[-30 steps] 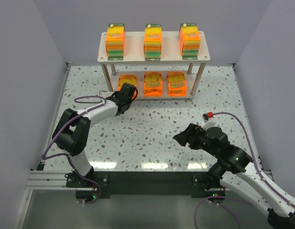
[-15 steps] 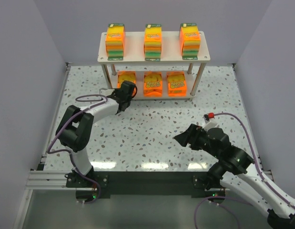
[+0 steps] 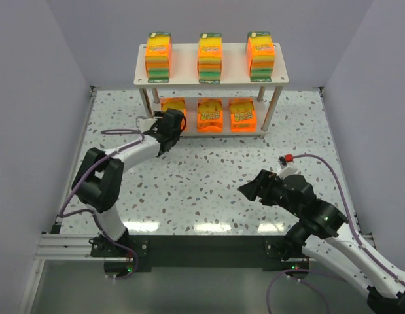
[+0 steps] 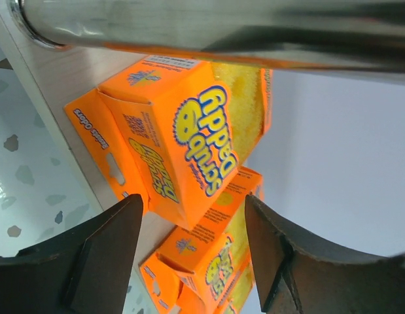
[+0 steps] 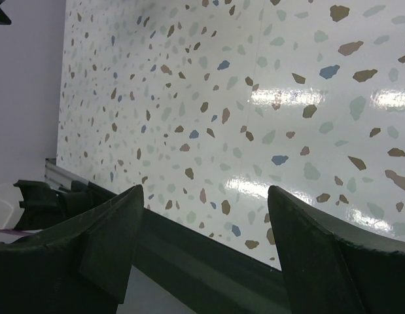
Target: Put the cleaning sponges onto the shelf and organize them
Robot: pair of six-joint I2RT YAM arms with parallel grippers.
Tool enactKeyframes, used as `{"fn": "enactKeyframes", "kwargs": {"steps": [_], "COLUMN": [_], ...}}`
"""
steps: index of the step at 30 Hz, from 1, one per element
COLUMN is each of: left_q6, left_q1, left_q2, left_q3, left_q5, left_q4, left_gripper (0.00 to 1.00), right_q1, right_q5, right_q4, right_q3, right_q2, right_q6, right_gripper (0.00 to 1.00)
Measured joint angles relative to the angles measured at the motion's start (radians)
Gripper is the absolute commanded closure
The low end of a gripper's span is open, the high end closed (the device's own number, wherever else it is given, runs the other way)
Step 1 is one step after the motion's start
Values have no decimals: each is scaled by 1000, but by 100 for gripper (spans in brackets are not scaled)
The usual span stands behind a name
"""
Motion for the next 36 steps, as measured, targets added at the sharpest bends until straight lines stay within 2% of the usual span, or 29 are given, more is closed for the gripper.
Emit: {"fn": "enactKeyframes", "kwargs": {"steps": [4,8,14,15,16,17,18,19,22,25,28,32,36], "left_q6": [76,281,672,727,782,832,879,943,1087,1196,1282,1358,1416], "left_q1": [-1,-3,-19,-22,-22,-23,-23,-23,-23,-26,-26,-26,-26], "left_q2": [-98,-244,-531,-583,-636,-690,-731,-774,-848,-855,-871,-941,-1056], "left_q3": [-58,-164,-354,-378,-397,-410,-415,-413,-357,-287,-279,-284,-281], "left_q5": [31,132,322,350,377,405,427,463,536,566,594,615,629], "left_q4": [35,140,241,239,232,212,197,177,51,-87,-203,-307,-334], "left_gripper": [29,29,27,22,21,20,3,2,1,0,1,0,0], "right_q1": [0,0,0,0,0,0,0,0,0,0,0,0,0], "right_q5": [0,0,8,13,21,30,40,55,81,105,126,152,178], "right_q4": [2,11,10,10,8,7,6,6,6,6,-6,-40,-58], "right_q3": [0,0,3,6,11,16,24,34,54,69,87,123,146], "right_q2": [0,8,31,33,33,33,34,35,44,60,86,111,83], "right_q6": [-3,-21,-73,-82,-90,-99,-107,-116,-132,-146,-156,-167,-183], "right_gripper": [13,1,1,1,1,1,1,1,1,1,1,1,1]}}
